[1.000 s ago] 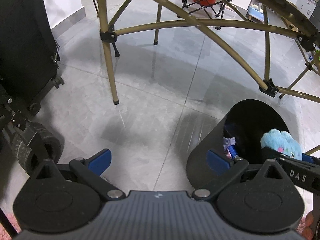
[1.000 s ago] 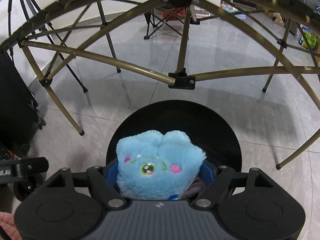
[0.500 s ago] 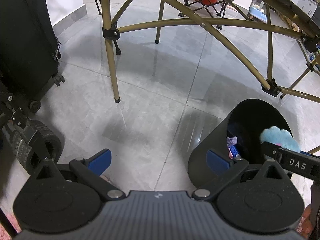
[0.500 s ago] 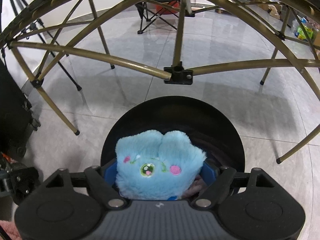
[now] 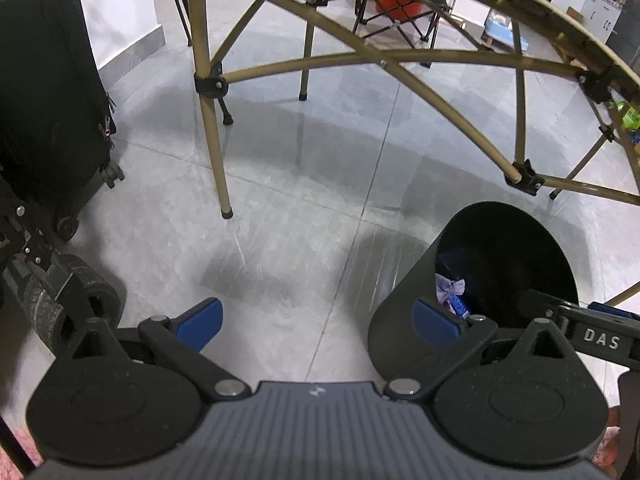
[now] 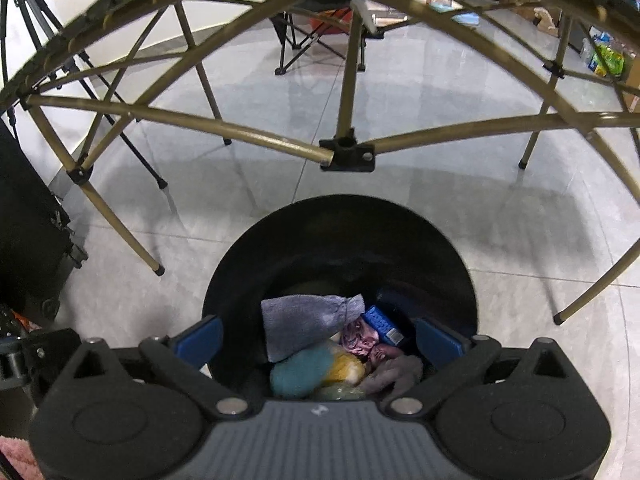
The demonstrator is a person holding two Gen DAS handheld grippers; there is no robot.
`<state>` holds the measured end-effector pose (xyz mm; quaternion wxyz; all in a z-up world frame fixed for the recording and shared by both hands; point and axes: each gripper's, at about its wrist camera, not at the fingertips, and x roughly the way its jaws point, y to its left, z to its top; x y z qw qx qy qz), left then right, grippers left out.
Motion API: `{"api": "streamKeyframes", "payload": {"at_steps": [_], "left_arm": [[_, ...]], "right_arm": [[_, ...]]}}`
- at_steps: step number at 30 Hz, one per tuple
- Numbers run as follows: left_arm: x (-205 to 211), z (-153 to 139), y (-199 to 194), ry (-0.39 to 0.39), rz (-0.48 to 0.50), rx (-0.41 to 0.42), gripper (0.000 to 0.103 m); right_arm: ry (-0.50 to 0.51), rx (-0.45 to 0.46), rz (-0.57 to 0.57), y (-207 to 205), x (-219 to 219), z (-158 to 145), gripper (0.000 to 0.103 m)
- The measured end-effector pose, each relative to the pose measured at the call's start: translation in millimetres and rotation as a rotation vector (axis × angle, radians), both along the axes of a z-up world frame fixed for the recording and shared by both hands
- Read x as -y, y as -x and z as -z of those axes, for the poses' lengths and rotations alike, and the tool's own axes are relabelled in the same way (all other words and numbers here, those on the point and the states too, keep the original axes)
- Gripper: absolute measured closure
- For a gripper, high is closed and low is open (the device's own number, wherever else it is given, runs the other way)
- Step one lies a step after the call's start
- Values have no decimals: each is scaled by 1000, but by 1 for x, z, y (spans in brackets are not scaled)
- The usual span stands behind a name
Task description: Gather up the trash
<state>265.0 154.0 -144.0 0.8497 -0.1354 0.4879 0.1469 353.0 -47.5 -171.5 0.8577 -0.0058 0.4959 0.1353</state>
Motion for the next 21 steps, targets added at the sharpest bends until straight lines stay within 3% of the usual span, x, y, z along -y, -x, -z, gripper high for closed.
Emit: {"api": "streamKeyframes", "payload": {"at_steps": [7, 21], "left_arm": [[8, -25, 21, -9, 21, 73, 0], [52, -111, 92, -10, 139, 227, 0]], "right_arm": [[2, 57, 2, 29, 16, -33, 0], [-73, 230, -29, 129, 66, -130, 0]]}}
